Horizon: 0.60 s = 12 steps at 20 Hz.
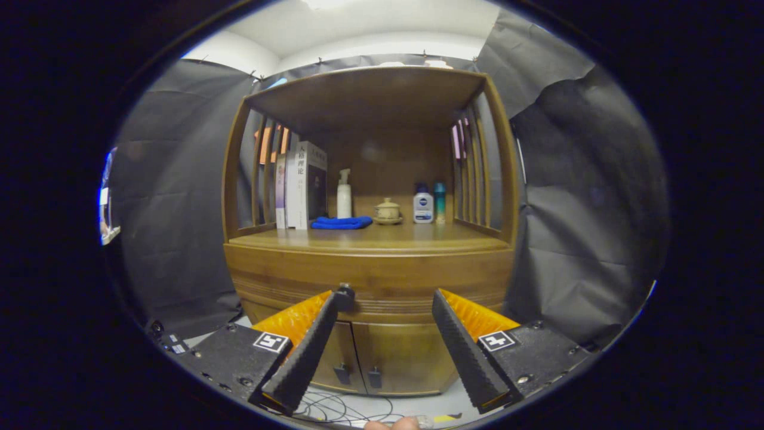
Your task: Pull open the drawer, take out the items inside it, and place them on the countertop above the cabinet.
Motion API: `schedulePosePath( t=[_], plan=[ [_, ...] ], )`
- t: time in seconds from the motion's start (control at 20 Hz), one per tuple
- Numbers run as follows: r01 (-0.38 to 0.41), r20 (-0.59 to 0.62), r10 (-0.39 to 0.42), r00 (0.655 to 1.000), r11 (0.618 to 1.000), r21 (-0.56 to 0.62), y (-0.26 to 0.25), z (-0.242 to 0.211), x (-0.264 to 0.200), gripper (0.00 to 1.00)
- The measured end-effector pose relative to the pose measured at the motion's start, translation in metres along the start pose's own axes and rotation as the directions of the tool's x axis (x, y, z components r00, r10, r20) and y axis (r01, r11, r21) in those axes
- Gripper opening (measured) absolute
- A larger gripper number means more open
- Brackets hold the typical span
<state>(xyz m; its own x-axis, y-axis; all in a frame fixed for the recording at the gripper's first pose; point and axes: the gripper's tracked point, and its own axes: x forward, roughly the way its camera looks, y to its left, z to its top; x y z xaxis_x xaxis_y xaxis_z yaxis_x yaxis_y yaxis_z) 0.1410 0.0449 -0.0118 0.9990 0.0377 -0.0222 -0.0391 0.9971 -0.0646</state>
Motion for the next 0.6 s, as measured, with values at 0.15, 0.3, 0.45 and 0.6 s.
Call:
schedulePosePath(
  t=[0.15,0.3,0.45,0.6],
  plan=[
    [-0.016,-0.022,0.015,1.0,0.999,-0.051,0.02,-0.009,0.037,1.0],
    [-0.035,-0.062,0.031,0.998,0.997,-0.074,0.039,-0.023,0.065,1.0],
    [-0.033,-0.102,0.025,0.994,0.996,-0.079,0.047,-0.039,0.085,0.99],
    [-0.019,-0.124,0.01,0.992,0.997,-0.079,0.05,-0.048,0.097,0.91]
  ],
)
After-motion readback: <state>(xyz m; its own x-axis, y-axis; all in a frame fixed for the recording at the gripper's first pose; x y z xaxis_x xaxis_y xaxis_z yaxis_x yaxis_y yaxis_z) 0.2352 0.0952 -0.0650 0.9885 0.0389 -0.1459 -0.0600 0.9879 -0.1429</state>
